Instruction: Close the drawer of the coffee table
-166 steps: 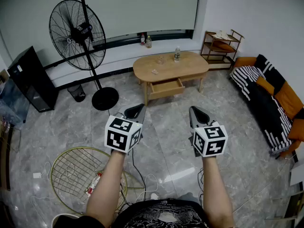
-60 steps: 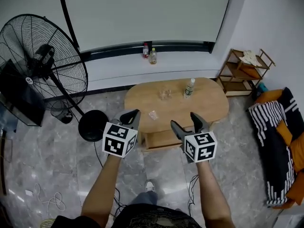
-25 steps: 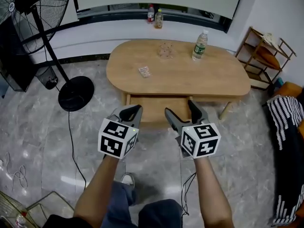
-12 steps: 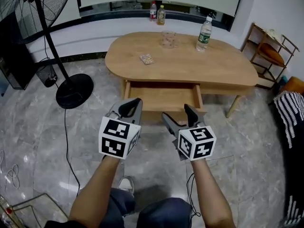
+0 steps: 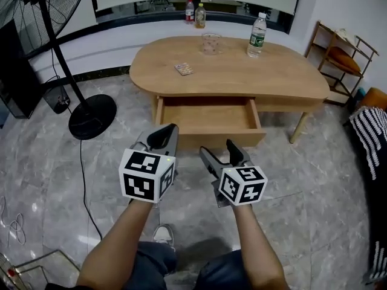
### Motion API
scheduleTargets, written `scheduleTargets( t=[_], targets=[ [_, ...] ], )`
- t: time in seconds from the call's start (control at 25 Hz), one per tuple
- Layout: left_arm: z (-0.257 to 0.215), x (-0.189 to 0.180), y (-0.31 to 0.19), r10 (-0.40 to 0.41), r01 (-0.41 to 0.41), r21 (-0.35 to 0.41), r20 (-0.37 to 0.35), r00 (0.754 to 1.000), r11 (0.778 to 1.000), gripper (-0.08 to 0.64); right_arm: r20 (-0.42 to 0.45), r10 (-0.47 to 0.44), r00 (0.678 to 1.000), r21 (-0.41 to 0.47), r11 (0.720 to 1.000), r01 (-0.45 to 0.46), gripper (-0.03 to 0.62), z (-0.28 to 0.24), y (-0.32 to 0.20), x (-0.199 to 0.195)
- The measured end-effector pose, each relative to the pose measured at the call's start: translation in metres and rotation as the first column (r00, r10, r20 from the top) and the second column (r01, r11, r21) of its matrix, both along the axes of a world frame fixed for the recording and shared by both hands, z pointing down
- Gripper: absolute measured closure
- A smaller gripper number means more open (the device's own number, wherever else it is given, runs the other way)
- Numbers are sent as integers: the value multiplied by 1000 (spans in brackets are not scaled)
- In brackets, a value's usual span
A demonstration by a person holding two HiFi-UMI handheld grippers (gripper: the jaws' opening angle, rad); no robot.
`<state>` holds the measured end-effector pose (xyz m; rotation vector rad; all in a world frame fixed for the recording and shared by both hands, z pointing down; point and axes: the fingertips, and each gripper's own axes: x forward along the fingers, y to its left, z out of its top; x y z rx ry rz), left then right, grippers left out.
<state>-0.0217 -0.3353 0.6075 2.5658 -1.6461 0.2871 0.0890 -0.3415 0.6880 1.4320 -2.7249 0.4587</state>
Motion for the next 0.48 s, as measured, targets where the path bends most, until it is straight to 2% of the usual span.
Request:
scheduleTargets(
  t=[0.08,0.2,0.48],
  targets=[
    [2,2,0,-4,4,-1,-28,1000,1000,558,54,12,998,-20,1000,-10,221,11,-1,-1],
    [6,4,0,-5,5,1,-13,1000,1000,558,148,35,988,-57,998,-27,218,26,-4,2],
    [13,-6,1,-14,14,-15,-33,999,1000,558,365,76,928,-124,992,-32,189,48,-16,1]
  ],
)
